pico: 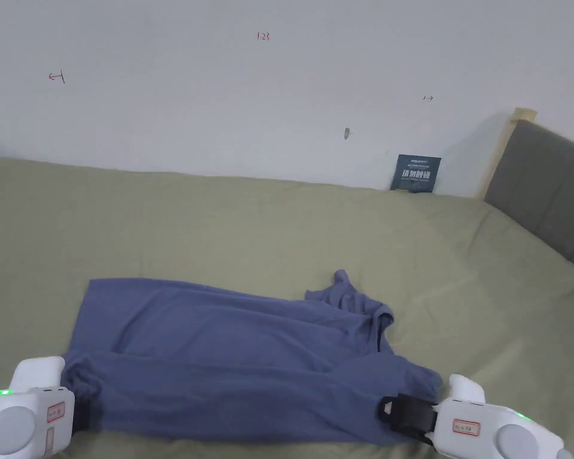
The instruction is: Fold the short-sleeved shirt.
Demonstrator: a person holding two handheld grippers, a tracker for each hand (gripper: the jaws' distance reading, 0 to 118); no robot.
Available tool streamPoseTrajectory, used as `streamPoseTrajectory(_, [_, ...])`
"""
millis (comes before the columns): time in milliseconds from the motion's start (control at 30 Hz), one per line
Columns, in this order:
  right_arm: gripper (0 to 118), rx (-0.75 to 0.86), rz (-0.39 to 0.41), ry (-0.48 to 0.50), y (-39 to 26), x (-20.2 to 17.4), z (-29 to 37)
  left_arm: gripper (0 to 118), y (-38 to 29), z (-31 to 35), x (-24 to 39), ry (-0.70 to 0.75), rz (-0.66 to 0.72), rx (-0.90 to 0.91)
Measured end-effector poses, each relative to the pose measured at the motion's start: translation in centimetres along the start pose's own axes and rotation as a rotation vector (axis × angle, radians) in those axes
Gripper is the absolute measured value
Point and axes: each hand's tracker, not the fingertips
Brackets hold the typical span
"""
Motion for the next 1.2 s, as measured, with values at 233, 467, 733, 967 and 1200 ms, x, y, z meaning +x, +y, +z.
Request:
streamPoseTrajectory(233, [7, -0.017, -0.028, -0.042, -0.2, 0.1, 0.0, 4, -0.1, 0.0, -1.6, -0.062, 0.101, 0.0])
streamPoseTrajectory(467, [7, 0.002, 0.091, 0.016, 0.2, -0.8, 4.8, 4, 1.2, 2.9, -1.8, -0.11, -0.019, 0.051])
streamPoseTrajectory(733, [7, -0.059, 0.279, -0.041, 0.4, -3.2, 9.2, 4, 0.6, 7.7, -2.7, -0.154, -0.098, 0.065])
streamPoseTrajectory(967, [7, -0.095, 0.362, -0.085, -2.4, -3.8, 12.1, 4, -3.9, 9.2, -3.8, -0.168, -0.113, 0.0])
streamPoseTrajectory(1200, [7, -0.126, 0.369, -0.121, -5.0, -3.8, 13.4, 4, -7.7, 10.1, -4.0, -0.145, -0.089, -0.055])
